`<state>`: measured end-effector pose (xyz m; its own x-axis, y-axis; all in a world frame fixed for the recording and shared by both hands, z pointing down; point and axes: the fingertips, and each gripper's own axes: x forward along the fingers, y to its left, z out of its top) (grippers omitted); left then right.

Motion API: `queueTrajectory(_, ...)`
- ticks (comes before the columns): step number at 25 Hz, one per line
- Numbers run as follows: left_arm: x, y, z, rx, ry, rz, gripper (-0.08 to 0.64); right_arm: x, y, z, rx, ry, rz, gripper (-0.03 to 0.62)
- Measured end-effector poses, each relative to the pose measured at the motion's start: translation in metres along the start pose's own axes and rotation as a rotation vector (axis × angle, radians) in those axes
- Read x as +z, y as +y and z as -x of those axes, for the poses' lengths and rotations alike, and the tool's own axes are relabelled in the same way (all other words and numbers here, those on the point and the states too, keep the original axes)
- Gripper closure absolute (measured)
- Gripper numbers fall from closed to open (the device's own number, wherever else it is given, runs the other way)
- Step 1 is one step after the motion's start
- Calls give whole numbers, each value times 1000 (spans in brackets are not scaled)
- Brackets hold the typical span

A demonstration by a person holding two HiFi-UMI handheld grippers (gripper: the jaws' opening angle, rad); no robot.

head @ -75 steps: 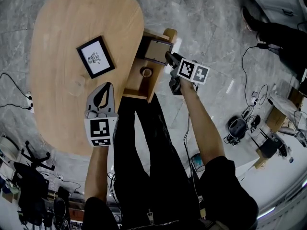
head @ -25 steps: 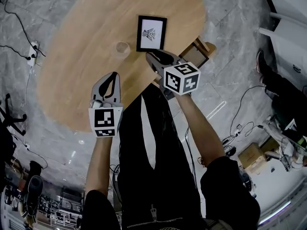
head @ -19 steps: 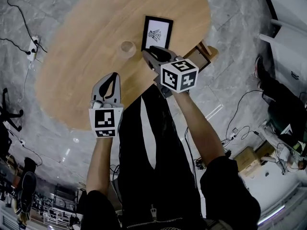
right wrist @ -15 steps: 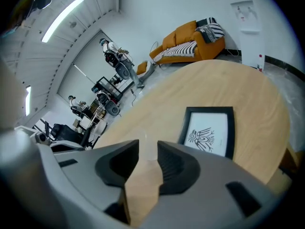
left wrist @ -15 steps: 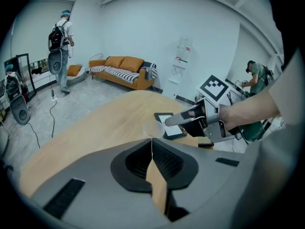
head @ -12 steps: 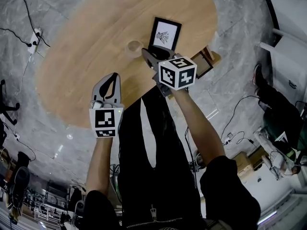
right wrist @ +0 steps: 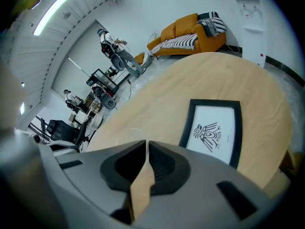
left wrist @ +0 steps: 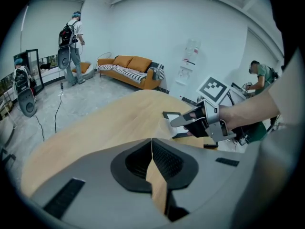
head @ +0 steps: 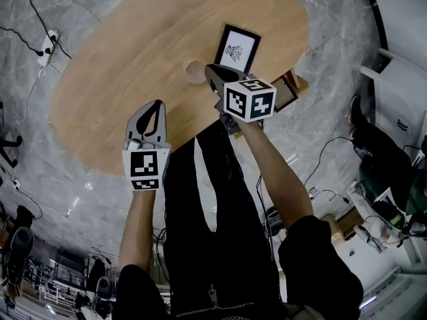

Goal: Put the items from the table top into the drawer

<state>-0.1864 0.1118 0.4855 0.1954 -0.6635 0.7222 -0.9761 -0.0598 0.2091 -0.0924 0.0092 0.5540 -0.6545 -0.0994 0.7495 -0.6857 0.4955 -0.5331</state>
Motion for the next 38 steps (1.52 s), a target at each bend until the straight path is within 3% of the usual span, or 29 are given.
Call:
queueTrajectory(16,4,-22,-8,-40,9,-55,545,-11,-9,27,17,-31,-34,571)
queueTrajectory(38,21,-98,-44,-181,57,-214,545,-63,-87,123,-108,-115,-160,571)
